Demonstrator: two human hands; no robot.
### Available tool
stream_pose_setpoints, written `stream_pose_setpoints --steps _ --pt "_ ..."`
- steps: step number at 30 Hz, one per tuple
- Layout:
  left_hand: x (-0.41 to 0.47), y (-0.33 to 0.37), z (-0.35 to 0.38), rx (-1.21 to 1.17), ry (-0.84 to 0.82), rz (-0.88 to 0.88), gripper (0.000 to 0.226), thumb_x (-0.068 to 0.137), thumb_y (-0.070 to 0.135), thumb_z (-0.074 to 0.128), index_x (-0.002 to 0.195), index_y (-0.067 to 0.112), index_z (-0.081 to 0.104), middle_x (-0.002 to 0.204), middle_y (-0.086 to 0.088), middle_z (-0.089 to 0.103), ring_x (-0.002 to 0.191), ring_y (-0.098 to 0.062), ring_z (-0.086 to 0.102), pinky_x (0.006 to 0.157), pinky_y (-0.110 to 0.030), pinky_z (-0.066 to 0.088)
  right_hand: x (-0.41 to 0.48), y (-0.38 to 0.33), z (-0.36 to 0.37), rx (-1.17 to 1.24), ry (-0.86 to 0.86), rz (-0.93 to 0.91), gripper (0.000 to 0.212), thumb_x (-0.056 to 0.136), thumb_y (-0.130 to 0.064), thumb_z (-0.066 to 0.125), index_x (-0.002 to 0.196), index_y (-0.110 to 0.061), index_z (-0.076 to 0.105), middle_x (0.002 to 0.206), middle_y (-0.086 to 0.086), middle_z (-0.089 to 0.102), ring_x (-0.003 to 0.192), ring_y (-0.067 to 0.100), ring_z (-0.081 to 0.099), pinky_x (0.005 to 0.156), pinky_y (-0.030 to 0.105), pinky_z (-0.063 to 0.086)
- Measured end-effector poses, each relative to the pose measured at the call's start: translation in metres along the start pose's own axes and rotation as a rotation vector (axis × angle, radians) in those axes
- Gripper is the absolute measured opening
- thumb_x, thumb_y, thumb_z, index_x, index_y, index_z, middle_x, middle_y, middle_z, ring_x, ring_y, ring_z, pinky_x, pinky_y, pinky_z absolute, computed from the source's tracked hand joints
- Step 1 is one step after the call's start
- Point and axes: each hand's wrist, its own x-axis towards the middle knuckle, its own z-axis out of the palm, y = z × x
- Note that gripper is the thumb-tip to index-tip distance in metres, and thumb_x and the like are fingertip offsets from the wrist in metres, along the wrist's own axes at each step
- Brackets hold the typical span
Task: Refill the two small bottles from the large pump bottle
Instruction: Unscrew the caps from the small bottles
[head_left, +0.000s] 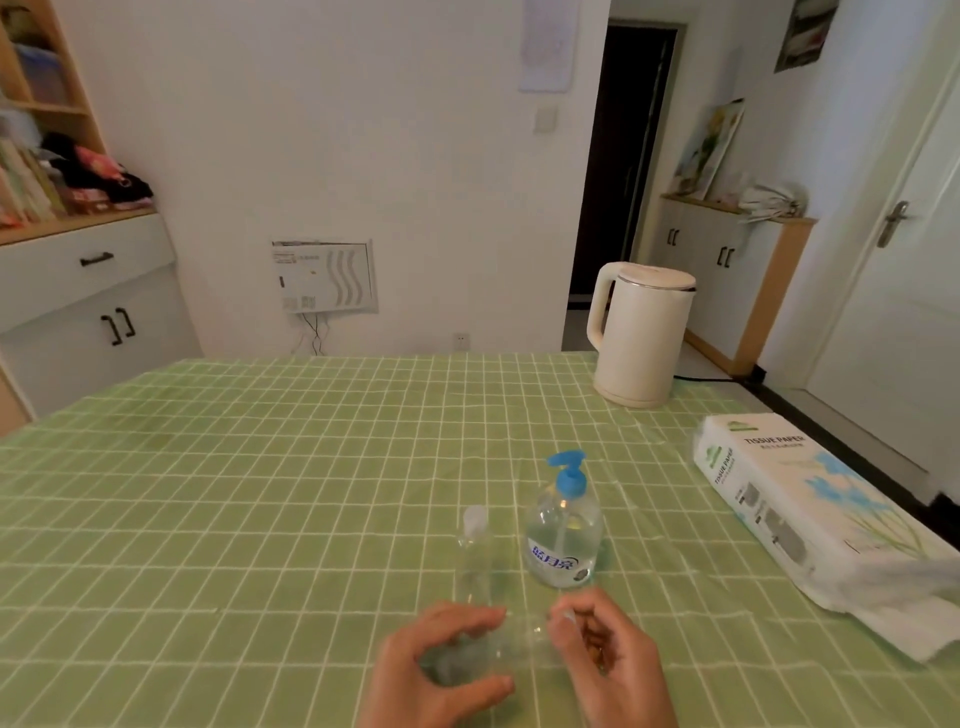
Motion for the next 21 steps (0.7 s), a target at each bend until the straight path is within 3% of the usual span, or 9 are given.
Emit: stream_pose_setpoints --steps 4,8,12,15,18,21 --pt "0.001 -0.004 0.001 -0.094 -0.022 -0.119 0.05 0.056 0.038 0.092 0.104 0.049 0.081 0.101 0.009 0.083 0.099 -0.012 0.079 0.091 -0.025 0.061 -0.003 -0.003 -0.001 0.015 -0.075 -0.021 0.01 0.094 -0.032 0.072 0.103 -0.032 0.077 0.069 0.004 0.059 0.061 0.007 0.048 0.056 0.018 0.035" --pt "0.002 -0.01 -0.005 -0.133 -0.033 -0.147 0.048 0.058 0.024 0.098 0.103 0.022 0.083 0.105 -0.002 0.083 0.103 -0.018 0.079 0.089 -0.018 0.059 -0.001 -0.007 -0.002 0.038 -0.072 0.01 0.04 0.094 -0.027 0.073 0.13 -0.043 0.066 0.103 -0.005 0.072 0.08 0.012 0.064 0.069 0.022 0.048" --pt "0.001 -0.015 -0.009 -0.172 -0.039 -0.154 0.047 0.064 0.004 0.094 0.108 0.005 0.077 0.106 -0.008 0.083 0.104 -0.024 0.079 0.087 -0.02 0.06 0.001 -0.01 -0.007 0.059 -0.011 0.042 0.054 0.094 -0.017 0.068 0.138 -0.045 0.057 0.117 0.003 0.073 0.076 0.015 0.06 0.067 0.028 0.047" --pt "0.001 -0.013 -0.007 -0.207 -0.037 -0.156 0.052 0.062 0.014 0.098 0.108 0.005 0.076 0.106 -0.008 0.083 0.103 -0.023 0.079 0.086 -0.02 0.06 -0.001 -0.012 -0.004 0.027 -0.049 0.046 0.049 0.094 -0.031 0.073 0.136 -0.051 0.059 0.117 -0.002 0.073 0.076 0.013 0.062 0.062 0.025 0.045" --pt "0.001 -0.008 -0.005 -0.241 -0.003 -0.166 0.055 0.057 0.031 0.095 0.106 0.011 0.079 0.106 -0.006 0.083 0.104 -0.021 0.079 0.089 -0.021 0.059 -0.001 -0.008 -0.005 0.012 -0.019 0.058 0.053 0.098 -0.012 0.065 0.133 -0.053 0.062 0.118 -0.003 0.074 0.071 0.014 0.06 0.06 0.023 0.046" --pt "0.001 -0.006 -0.005 -0.233 -0.006 -0.154 0.046 0.058 0.031 0.095 0.101 0.021 0.083 0.106 -0.007 0.083 0.103 -0.022 0.079 0.09 -0.022 0.06 -0.001 -0.01 -0.006 0.038 -0.031 0.053 0.037 0.097 -0.037 0.067 0.132 -0.047 0.065 0.116 -0.001 0.075 0.069 0.013 0.059 0.061 0.027 0.045"
